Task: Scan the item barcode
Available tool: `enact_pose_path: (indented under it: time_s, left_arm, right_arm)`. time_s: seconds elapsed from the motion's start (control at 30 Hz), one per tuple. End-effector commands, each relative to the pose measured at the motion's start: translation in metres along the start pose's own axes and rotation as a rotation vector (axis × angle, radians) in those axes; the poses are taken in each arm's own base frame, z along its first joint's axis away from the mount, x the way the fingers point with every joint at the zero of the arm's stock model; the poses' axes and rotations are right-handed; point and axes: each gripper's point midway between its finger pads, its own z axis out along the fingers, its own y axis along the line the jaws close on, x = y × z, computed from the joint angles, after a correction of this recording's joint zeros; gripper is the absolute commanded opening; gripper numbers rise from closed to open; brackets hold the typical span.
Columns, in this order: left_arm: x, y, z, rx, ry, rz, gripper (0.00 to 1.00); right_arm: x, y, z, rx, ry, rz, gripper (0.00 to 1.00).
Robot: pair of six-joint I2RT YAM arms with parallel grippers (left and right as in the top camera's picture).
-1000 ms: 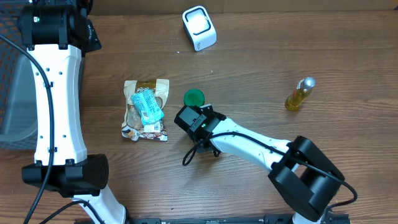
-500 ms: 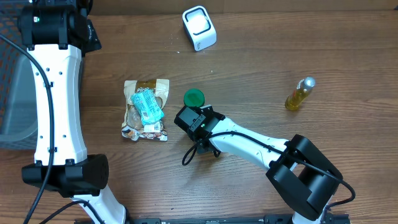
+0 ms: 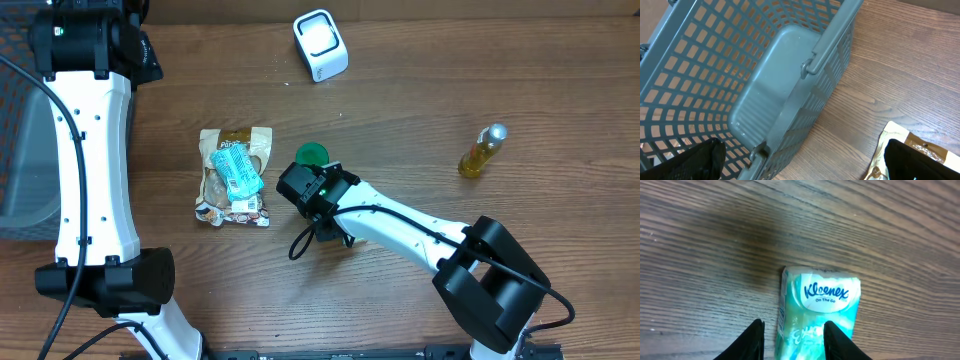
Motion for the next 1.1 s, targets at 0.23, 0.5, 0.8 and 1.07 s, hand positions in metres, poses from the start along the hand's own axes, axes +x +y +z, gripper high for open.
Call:
enact_pose_path:
  time_s: [0.23, 0.5, 0.8, 1.07]
  left_arm:
    - [-0.006, 0.006, -0.006, -0.011, -0.027, 0.004, 0.99]
    - [-0.006, 0.006, -0.006, -0.011, -0.027, 0.004, 1.0]
    - [-0.006, 0.006, -0.006, -0.011, -0.027, 0.004, 1.0]
    - [-0.006, 0.006, -0.006, -0.011, -0.027, 0.004, 0.99]
  right_arm:
    - [0.003, 0.011, 0.009, -0.042, 0.046, 0.003, 0.35]
    - [0.018, 0.015, 0.038, -0.011, 0.132, -0.018, 0.23]
    - [-0.004, 0.004, -0.012, -0.038, 0.084, 0.012, 0.04]
    - [-0.024, -0.008, -0.093, -0.37, 0.006, 0.103, 0.04]
